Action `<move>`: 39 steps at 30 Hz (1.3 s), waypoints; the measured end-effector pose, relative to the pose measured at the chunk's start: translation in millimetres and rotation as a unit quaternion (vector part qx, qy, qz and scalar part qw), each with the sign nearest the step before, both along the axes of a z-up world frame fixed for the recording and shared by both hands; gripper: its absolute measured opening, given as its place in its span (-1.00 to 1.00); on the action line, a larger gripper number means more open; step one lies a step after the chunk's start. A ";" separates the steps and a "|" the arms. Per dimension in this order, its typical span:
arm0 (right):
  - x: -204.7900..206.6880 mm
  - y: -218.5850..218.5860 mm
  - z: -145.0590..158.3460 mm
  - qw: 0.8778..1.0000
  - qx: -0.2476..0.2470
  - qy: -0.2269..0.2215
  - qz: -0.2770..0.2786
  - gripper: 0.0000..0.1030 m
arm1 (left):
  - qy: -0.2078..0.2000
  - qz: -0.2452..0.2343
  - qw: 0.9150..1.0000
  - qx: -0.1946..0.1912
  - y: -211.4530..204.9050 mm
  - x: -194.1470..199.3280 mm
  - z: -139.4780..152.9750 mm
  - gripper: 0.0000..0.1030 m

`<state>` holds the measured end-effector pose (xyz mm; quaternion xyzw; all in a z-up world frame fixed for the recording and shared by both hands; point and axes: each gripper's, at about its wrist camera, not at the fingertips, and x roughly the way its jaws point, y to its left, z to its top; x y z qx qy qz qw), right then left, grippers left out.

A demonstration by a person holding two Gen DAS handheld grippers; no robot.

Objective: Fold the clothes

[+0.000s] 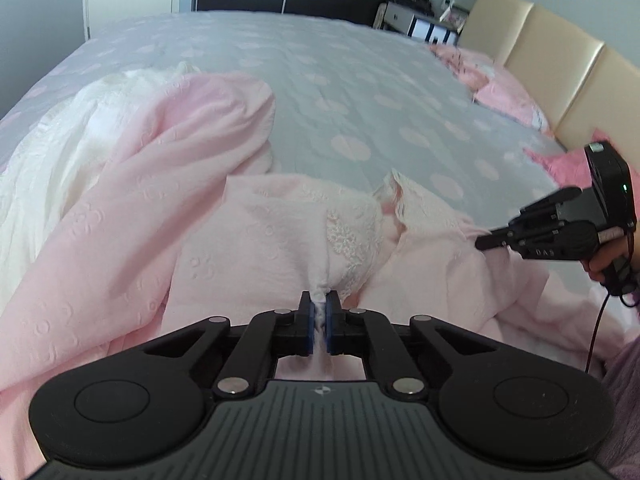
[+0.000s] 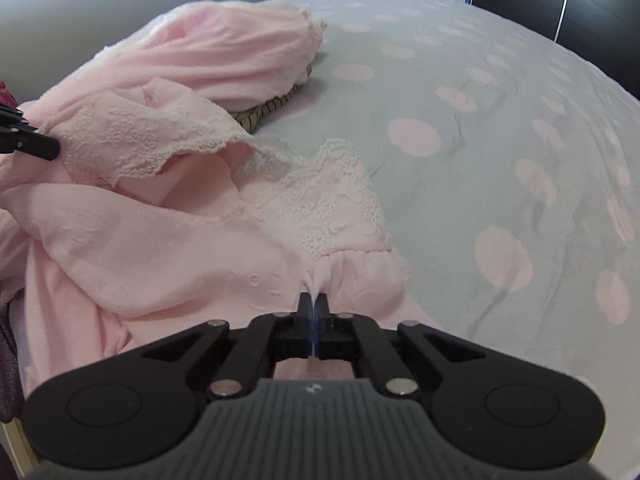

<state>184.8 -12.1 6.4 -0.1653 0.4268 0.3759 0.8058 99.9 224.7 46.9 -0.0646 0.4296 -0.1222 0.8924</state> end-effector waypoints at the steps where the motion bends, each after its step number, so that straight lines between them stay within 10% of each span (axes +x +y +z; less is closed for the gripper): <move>1: -3.8 -5.7 6.9 1.000 0.004 -0.005 -0.002 -0.99 | -0.009 0.007 1.000 -0.014 2.7 -3.1 5.3 -0.94; 8: -34.3 -78.8 45.5 0.998 0.024 -0.027 -0.059 -0.99 | -0.056 0.042 0.986 -0.149 27.4 -28.4 33.8 -0.94; 13: -61.3 -119.6 39.6 0.997 0.020 0.002 -0.077 -0.99 | -0.010 -0.001 0.981 -0.194 27.5 -44.6 18.5 -0.95; 23: -89.9 -124.4 -18.2 0.996 -0.043 0.064 -0.038 -0.98 | 0.131 -0.128 0.981 -0.064 -26.5 -70.0 -34.3 -0.94; 30: -95.9 -133.0 2.0 0.998 -0.040 0.033 -0.025 -0.81 | 0.070 -0.188 0.979 0.038 -57.3 -100.6 -13.5 -0.30; 39: -117.4 -115.5 39.6 0.999 -0.001 -0.026 0.023 -0.73 | 0.007 -0.226 0.963 0.145 -91.2 -114.3 -5.2 -0.22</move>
